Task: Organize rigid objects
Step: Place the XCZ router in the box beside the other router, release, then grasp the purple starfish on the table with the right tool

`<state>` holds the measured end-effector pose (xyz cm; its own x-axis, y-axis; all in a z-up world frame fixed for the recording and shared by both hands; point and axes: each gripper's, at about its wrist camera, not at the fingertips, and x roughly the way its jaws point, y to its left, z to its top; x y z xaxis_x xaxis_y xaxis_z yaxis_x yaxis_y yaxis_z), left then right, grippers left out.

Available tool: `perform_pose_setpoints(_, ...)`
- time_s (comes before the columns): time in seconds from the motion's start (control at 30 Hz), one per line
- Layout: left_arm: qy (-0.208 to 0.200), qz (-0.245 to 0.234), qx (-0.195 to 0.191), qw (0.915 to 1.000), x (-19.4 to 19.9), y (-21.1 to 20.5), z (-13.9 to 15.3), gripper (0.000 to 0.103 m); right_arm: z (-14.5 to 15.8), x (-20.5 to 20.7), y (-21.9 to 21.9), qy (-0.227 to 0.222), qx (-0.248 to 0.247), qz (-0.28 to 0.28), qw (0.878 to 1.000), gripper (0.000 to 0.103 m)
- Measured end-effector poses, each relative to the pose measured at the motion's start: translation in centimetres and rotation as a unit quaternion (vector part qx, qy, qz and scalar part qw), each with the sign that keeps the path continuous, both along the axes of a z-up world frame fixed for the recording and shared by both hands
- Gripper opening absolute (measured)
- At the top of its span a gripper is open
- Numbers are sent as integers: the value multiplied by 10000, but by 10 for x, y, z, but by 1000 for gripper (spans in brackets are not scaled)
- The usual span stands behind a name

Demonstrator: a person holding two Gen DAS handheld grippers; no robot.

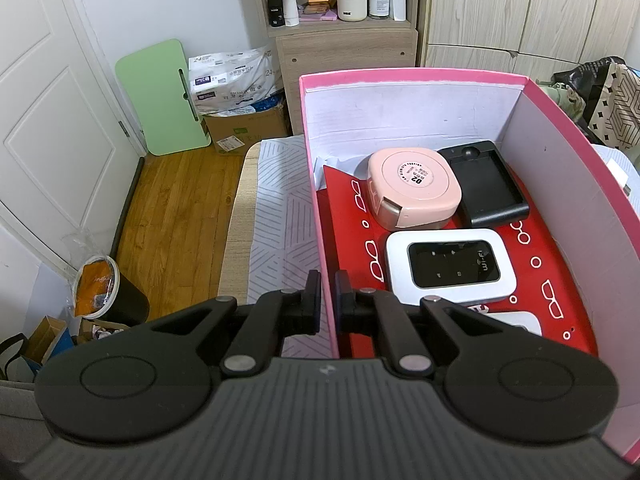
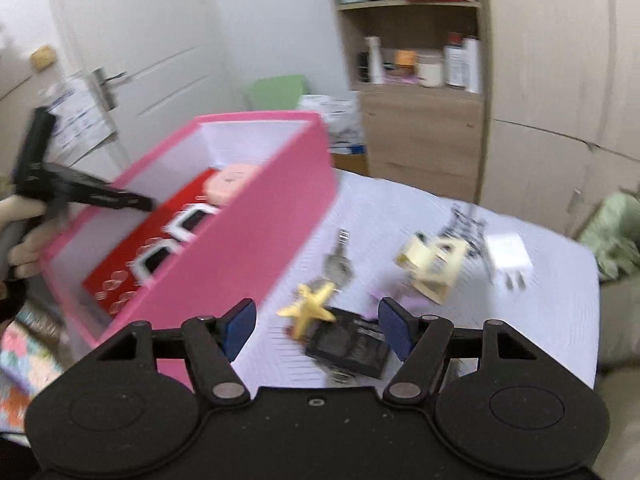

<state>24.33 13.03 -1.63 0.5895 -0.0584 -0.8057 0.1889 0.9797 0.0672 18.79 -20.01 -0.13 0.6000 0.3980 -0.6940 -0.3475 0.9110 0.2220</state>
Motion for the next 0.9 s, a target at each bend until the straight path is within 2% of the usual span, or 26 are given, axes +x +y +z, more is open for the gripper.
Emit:
perform_pose_setpoints(0.13,1,6,-19,10000,0,0,0,6,-26,6,-9,56,-40,-457,9989,72)
perform_pose_setpoints(0.27,1,5,-11,10000,0,0,-1,6,-47,27,-22,338,405,-858,9949,72)
perform_pose_setpoints(0.4,1,11,-26,10000,0,0,0,6,-61,47,-29,479,594,-1178,9901,67)
perform_pose_setpoints(0.47,0,11,-24,10000,0,0,0,6,-63,52,-29,412,626,-1278,9890,63)
perform_pose_setpoints(0.5,0,5,-13,10000,0,0,-1,6,-64,53,-29,390,624,-1297,9888,59)
perform_pose_setpoints(0.53,1,9,-24,10000,0,0,0,6,-66,55,-29,356,620,-1322,9886,49)
perform_pose_setpoints(0.6,0,11,-30,10000,0,0,0,6,-67,57,-24,240,446,-1307,9901,37)
perform_pose_setpoints(0.7,0,13,-36,10000,0,0,-1,6,-67,53,-22,76,418,-1267,9910,33)
perform_pose_setpoints(0.77,0,19,-49,10000,1,-1,-1,6,-64,48,-24,-42,581,-1275,9901,27)
perform_pose_setpoints(0.8,0,17,-39,10000,0,0,-1,6,-61,44,-25,-157,682,-1275,9894,15)
perform_pose_setpoints(0.9,-2,11,-23,10000,1,0,-1,6,-54,40,-26,-249,809,-1162,9896,9)
